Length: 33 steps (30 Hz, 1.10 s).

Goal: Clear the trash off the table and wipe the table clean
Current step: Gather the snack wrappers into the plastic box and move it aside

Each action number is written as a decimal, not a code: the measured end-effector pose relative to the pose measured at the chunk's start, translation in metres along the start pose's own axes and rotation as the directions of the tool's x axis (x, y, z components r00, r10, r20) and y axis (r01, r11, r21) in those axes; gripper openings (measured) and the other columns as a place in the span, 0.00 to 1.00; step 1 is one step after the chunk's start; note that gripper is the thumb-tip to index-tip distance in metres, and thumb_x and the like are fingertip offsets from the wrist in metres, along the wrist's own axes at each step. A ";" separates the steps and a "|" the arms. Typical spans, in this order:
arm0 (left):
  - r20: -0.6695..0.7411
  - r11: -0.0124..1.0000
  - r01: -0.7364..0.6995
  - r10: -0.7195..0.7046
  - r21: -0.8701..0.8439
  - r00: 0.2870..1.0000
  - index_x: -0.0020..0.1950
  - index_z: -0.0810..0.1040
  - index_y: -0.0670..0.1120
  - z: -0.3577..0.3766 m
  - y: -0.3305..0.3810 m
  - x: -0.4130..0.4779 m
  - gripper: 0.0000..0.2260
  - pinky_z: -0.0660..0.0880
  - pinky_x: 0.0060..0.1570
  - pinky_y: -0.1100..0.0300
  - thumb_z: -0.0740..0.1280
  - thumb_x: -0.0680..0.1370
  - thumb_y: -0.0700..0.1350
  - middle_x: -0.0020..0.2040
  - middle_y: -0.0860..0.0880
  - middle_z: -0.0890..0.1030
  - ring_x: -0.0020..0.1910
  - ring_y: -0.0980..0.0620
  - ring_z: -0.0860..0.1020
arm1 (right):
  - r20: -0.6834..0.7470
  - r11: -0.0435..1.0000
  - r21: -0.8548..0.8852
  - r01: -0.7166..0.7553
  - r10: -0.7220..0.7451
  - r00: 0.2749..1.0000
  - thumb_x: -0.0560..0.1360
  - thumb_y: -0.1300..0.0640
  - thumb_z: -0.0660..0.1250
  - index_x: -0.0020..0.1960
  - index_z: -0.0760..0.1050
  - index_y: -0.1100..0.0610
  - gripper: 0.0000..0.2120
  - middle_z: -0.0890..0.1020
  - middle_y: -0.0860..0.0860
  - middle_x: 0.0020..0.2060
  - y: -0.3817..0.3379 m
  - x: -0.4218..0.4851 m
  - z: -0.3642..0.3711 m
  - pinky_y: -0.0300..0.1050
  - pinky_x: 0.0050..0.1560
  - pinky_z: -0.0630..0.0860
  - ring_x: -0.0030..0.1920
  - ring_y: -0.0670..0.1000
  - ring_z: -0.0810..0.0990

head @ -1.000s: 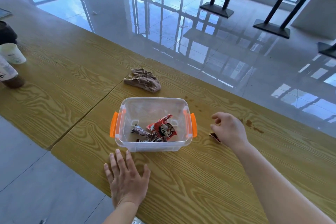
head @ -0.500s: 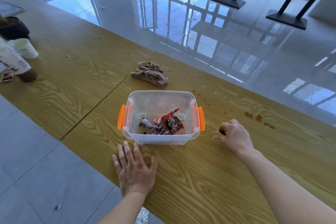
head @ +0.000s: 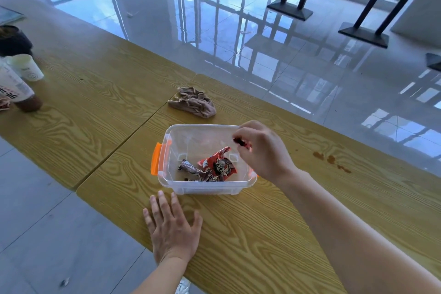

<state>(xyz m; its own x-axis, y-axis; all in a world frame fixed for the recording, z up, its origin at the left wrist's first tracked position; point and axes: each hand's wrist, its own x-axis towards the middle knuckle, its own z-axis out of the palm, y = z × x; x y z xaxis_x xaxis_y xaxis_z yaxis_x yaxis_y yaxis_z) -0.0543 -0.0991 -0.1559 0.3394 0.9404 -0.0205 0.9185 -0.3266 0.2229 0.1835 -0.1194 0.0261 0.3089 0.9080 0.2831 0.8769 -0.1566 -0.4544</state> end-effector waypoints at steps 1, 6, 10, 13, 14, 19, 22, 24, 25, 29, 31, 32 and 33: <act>0.003 1.000 0.000 0.000 -0.001 1.000 0.72 0.67 0.41 0.000 0.000 0.000 0.36 0.49 0.74 0.37 0.54 0.73 0.64 0.75 0.36 0.63 0.77 0.36 0.55 | 0.049 0.998 -0.045 0.050 -0.048 0.998 0.72 0.66 0.71 0.51 0.84 0.55 0.11 0.82 0.48 0.52 -0.002 0.002 0.008 0.45 0.46 0.78 0.49 0.50 0.80; 0.033 1.000 -0.003 0.003 -0.008 0.999 0.72 0.67 0.40 -0.002 0.001 0.000 0.36 0.50 0.74 0.37 0.55 0.73 0.64 0.75 0.36 0.63 0.77 0.36 0.55 | 0.274 0.955 -0.258 0.149 -0.075 0.959 0.72 0.70 0.65 0.51 0.82 0.54 0.15 0.80 0.49 0.54 0.006 0.009 0.038 0.52 0.43 0.78 0.51 0.57 0.78; 0.050 0.999 -0.005 0.007 -0.036 0.999 0.72 0.67 0.39 -0.005 0.000 0.000 0.37 0.50 0.74 0.36 0.49 0.76 0.65 0.75 0.34 0.63 0.76 0.34 0.56 | 0.212 0.983 -0.175 0.057 -0.019 0.977 0.71 0.71 0.67 0.53 0.82 0.54 0.17 0.81 0.48 0.55 0.009 0.008 0.036 0.53 0.46 0.78 0.53 0.56 0.79; 0.095 0.998 -0.015 0.020 -0.053 0.995 0.73 0.65 0.39 -0.008 -0.001 0.000 0.40 0.49 0.74 0.36 0.41 0.76 0.67 0.75 0.34 0.62 0.76 0.34 0.56 | 0.040 0.992 -0.043 -0.120 0.122 0.992 0.71 0.68 0.69 0.54 0.83 0.54 0.15 0.82 0.46 0.53 0.008 -0.003 0.023 0.48 0.50 0.77 0.51 0.51 0.80; 0.118 0.998 -0.017 0.024 -0.060 0.993 0.74 0.64 0.39 -0.008 -0.001 0.000 0.40 0.48 0.74 0.37 0.41 0.76 0.68 0.75 0.34 0.62 0.76 0.34 0.56 | -0.004 0.984 -0.023 -0.175 0.175 0.985 0.72 0.67 0.70 0.54 0.83 0.54 0.14 0.82 0.46 0.52 0.009 -0.008 0.018 0.46 0.50 0.77 0.50 0.50 0.81; 0.254 0.981 0.058 -0.008 -0.187 0.967 0.75 0.63 0.47 -0.033 -0.015 0.009 0.33 0.45 0.76 0.46 0.64 0.74 0.60 0.79 0.43 0.57 0.78 0.44 0.50 | -0.122 0.935 0.068 -0.349 0.355 0.927 0.72 0.64 0.71 0.53 0.83 0.51 0.13 0.81 0.45 0.47 0.006 -0.027 0.002 0.43 0.47 0.75 0.46 0.48 0.80; 0.258 0.902 0.136 -0.028 -0.410 0.966 0.71 0.69 0.46 -0.066 -0.027 0.026 0.26 0.65 0.68 0.46 0.69 0.74 0.46 0.70 0.44 0.71 0.70 0.45 0.67 | -0.120 0.903 0.093 -0.419 0.428 0.896 0.72 0.61 0.73 0.53 0.82 0.52 0.11 0.80 0.45 0.45 0.002 -0.034 -0.003 0.45 0.47 0.77 0.45 0.46 0.79; 0.254 0.821 0.213 -0.086 -0.529 0.963 0.69 0.71 0.46 -0.087 -0.033 0.042 0.21 0.71 0.58 0.49 0.66 0.76 0.41 0.64 0.46 0.75 0.61 0.47 0.73 | -0.114 0.885 0.100 -0.455 0.465 0.878 0.72 0.59 0.73 0.53 0.82 0.52 0.10 0.81 0.45 0.45 0.000 -0.034 -0.003 0.46 0.48 0.77 0.45 0.47 0.79; 0.244 0.796 0.227 -0.103 -0.562 0.964 0.68 0.73 0.46 -0.096 -0.036 0.051 0.19 0.72 0.54 0.50 0.64 0.77 0.40 0.61 0.46 0.77 0.57 0.49 0.75 | -0.112 0.878 0.104 -0.467 0.476 0.872 0.72 0.59 0.73 0.53 0.82 0.52 0.10 0.81 0.46 0.45 0.000 -0.034 -0.002 0.46 0.48 0.77 0.45 0.47 0.79; 0.233 0.684 0.281 -0.164 -0.673 0.958 0.62 0.77 0.48 -0.128 -0.041 0.089 0.13 0.73 0.47 0.50 0.60 0.80 0.44 0.49 0.49 0.83 0.48 0.49 0.79 | -0.084 0.851 0.094 -0.517 0.524 0.847 0.73 0.56 0.72 0.55 0.81 0.52 0.10 0.80 0.46 0.46 -0.003 -0.027 0.001 0.44 0.45 0.75 0.45 0.48 0.79; 0.270 0.616 0.300 -0.144 -0.728 0.952 0.62 0.77 0.50 -0.139 -0.039 0.101 0.17 0.77 0.49 0.45 0.60 0.76 0.52 0.45 0.51 0.83 0.44 0.50 0.81 | -0.049 0.834 0.079 -0.546 0.550 0.833 0.74 0.53 0.71 0.56 0.80 0.51 0.10 0.80 0.47 0.46 -0.004 -0.025 0.005 0.44 0.45 0.74 0.46 0.49 0.79; 0.281 0.603 0.296 -0.121 -0.741 0.952 0.64 0.76 0.50 -0.143 -0.037 0.107 0.21 0.78 0.49 0.42 0.59 0.74 0.56 0.45 0.51 0.83 0.44 0.50 0.81 | -0.033 0.827 0.074 -0.558 0.561 0.827 0.75 0.52 0.70 0.56 0.80 0.51 0.10 0.80 0.48 0.47 -0.004 -0.024 0.008 0.45 0.45 0.75 0.47 0.50 0.79; 0.291 0.601 0.288 -0.095 -0.746 0.952 0.67 0.74 0.51 -0.146 -0.035 0.112 0.25 0.78 0.50 0.41 0.60 0.72 0.59 0.46 0.52 0.83 0.44 0.50 0.82 | -0.022 0.821 0.069 -0.567 0.570 0.822 0.76 0.50 0.68 0.56 0.80 0.51 0.10 0.80 0.48 0.47 -0.005 -0.023 0.010 0.46 0.46 0.75 0.48 0.50 0.79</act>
<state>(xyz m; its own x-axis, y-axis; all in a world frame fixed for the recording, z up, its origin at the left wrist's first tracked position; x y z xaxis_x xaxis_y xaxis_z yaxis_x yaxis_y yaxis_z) -0.0779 0.0314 -0.0240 0.2952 0.8988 -0.3242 0.4980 0.1448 0.8550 0.1679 -0.1359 0.0133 0.7613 0.6483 -0.0079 0.5190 -0.6167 -0.5919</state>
